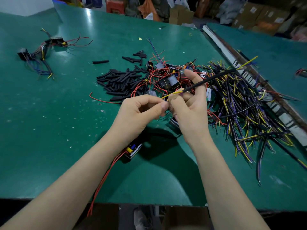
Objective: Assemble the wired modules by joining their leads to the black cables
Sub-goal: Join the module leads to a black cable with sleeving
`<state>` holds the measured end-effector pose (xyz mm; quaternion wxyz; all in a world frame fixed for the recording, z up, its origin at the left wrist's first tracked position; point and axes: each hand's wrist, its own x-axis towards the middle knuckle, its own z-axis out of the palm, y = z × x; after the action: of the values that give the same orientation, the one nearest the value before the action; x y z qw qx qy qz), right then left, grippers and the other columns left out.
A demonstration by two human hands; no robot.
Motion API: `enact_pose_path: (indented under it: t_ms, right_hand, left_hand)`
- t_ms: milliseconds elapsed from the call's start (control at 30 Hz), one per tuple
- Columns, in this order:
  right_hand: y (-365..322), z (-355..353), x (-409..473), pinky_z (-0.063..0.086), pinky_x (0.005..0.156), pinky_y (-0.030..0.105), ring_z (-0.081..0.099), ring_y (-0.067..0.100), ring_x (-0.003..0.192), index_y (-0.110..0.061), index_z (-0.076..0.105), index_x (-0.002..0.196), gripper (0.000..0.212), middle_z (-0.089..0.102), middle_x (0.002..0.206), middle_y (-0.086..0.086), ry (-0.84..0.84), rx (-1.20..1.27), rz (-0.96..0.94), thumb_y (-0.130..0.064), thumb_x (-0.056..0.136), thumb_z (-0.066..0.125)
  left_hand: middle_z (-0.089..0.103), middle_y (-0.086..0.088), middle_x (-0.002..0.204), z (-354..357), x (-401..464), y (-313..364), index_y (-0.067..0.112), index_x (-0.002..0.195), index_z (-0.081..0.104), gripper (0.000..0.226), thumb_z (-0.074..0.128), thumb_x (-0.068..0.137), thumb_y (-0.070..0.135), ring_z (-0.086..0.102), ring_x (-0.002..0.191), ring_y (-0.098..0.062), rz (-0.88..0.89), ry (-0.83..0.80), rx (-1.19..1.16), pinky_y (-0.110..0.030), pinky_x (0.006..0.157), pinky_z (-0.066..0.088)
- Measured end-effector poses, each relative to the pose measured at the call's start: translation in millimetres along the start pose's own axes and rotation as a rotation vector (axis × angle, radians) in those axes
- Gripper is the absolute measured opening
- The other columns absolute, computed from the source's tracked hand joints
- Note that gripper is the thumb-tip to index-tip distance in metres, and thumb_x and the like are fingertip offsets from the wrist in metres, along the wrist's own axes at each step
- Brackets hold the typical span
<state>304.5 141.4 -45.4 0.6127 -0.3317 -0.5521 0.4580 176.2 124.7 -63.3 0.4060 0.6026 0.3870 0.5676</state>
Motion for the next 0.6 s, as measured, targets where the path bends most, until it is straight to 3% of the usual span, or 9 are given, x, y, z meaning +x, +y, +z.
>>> enact_pose_path:
  t_ms: [200, 367, 500, 600]
  right_hand:
    - [2.1, 1.8, 0.3, 0.039, 0.050, 0.015, 0.044, 0.004, 0.050, -0.025, 0.042, 0.119, 0.050, 0.051, 0.059, -0.012, -0.008, 0.023, -0.039, 0.002, 0.078, 0.051]
    - [1.3, 2.8, -2.1, 0.038, 0.045, 0.014, 0.045, 0.004, 0.048, -0.026, 0.043, 0.117, 0.050, 0.050, 0.065, 0.001, -0.002, 0.017, -0.039, 0.004, 0.077, 0.051]
    - [0.9, -3.2, 2.0, 0.036, 0.045, 0.020, 0.044, 0.008, 0.046, -0.027, 0.054, 0.109, 0.036, 0.056, 0.057, -0.004, -0.075, 0.003, 0.051, -0.004, 0.081, 0.054]
    - [0.7, -9.7, 4.8, 0.036, 0.053, 0.022, 0.050, 0.009, 0.057, -0.031, 0.061, 0.104, 0.030, 0.060, 0.068, -0.009, -0.135, -0.005, 0.089, -0.011, 0.082, 0.059]
  left_hand:
    - [0.063, 0.007, 0.064, 0.0, 0.2, 0.1, 0.026, 0.077, 0.067, 0.012, 0.062, 0.086, 0.019, 0.055, 0.059, -0.007, 0.012, 0.008, 0.077, -0.021, 0.064, 0.048]
    - [0.061, 0.006, 0.061, -1.4, -0.1, 1.6, 0.022, 0.076, 0.065, 0.010, 0.060, 0.084, 0.020, 0.055, 0.057, -0.009, 0.014, 0.027, 0.083, -0.026, 0.064, 0.048]
    - [0.061, 0.008, 0.061, -2.1, -0.9, 3.3, 0.018, 0.078, 0.064, 0.012, 0.061, 0.088, 0.014, 0.056, 0.058, -0.006, 0.001, 0.025, 0.034, -0.018, 0.063, 0.046]
    - [0.059, 0.010, 0.061, -2.7, -0.7, 4.6, 0.015, 0.081, 0.063, 0.016, 0.057, 0.094, 0.011, 0.055, 0.059, -0.004, -0.027, 0.032, 0.000, -0.013, 0.063, 0.043]
